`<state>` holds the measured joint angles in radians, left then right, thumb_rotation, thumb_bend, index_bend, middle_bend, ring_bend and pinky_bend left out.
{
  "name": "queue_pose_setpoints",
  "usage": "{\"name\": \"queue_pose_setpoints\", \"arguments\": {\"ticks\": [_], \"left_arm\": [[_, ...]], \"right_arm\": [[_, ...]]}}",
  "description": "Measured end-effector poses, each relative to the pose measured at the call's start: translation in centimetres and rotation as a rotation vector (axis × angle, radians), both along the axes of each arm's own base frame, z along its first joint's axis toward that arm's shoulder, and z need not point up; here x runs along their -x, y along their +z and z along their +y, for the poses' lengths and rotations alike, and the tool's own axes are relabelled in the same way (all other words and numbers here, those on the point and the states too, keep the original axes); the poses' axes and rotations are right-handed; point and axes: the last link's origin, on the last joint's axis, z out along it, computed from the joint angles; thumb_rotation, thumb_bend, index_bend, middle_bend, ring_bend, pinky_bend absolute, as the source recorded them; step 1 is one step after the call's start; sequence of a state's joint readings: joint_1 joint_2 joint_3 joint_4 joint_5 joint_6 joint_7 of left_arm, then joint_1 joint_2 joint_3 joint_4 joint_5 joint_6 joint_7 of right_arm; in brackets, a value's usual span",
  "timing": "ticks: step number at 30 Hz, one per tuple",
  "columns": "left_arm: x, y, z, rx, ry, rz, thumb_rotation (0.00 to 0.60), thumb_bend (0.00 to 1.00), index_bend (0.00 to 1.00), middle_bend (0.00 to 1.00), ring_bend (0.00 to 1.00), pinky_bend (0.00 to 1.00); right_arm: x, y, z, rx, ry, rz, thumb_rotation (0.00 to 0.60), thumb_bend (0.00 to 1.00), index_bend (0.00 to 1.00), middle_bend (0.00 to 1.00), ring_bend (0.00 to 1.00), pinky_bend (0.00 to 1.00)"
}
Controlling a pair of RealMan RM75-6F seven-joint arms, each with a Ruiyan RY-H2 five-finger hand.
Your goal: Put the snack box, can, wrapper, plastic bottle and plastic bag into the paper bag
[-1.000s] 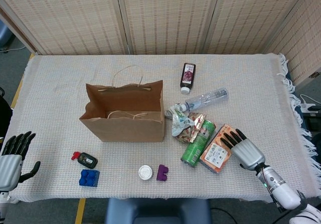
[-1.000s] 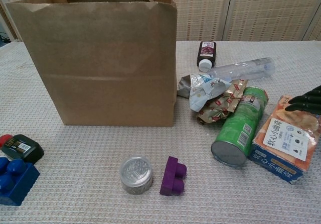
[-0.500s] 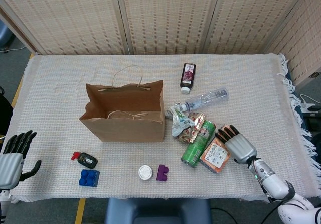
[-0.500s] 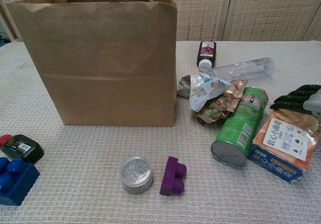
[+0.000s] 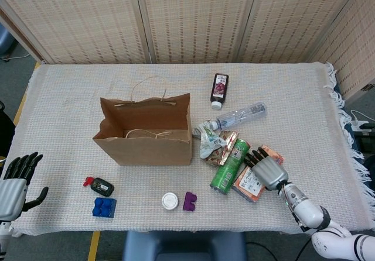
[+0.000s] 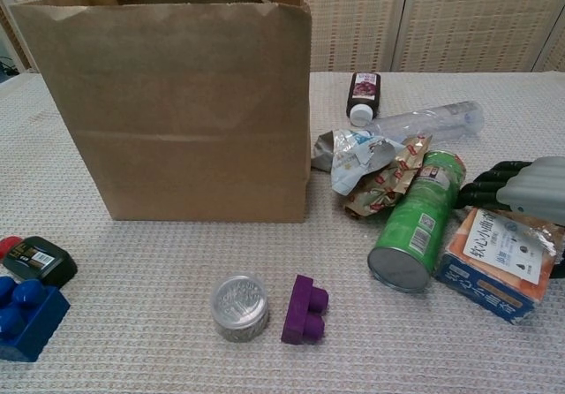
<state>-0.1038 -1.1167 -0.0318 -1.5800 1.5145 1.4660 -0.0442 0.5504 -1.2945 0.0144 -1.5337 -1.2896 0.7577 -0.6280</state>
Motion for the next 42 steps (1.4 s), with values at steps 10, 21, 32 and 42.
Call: {"name": "queue_pose_setpoints", "arguments": {"ticks": [10, 21, 32, 42], "left_arm": [[0.0, 0.0, 0.0, -0.001, 0.000, 0.003, 0.600, 0.37, 0.05, 0.00, 0.00, 0.00], [-0.1, -0.1, 0.0, -0.002, -0.001, 0.009, 0.600, 0.37, 0.05, 0.00, 0.00, 0.00], [-0.2, -0.1, 0.1, 0.001, -0.002, 0.009, 0.600, 0.37, 0.05, 0.00, 0.00, 0.00], [-0.1, 0.0, 0.1, 0.003, -0.005, 0.003, 0.600, 0.37, 0.05, 0.00, 0.00, 0.00]], "right_arm": [[-0.5, 2.2, 1.1, 0.031, 0.028, -0.079, 0.600, 0.20, 0.62, 0.61, 0.61, 0.70], [0.0, 10.3, 1.3, 0.305, 0.024, -0.197, 0.600, 0.20, 0.63, 0.61, 0.61, 0.70], [-6.2, 17.3, -1.6, 0.829, 0.184, -0.380, 0.600, 0.20, 0.64, 0.61, 0.62, 0.70], [-16.6, 16.2, -3.1, 0.898, 0.367, -0.448, 0.600, 0.20, 0.64, 0.61, 0.62, 0.70]]}}
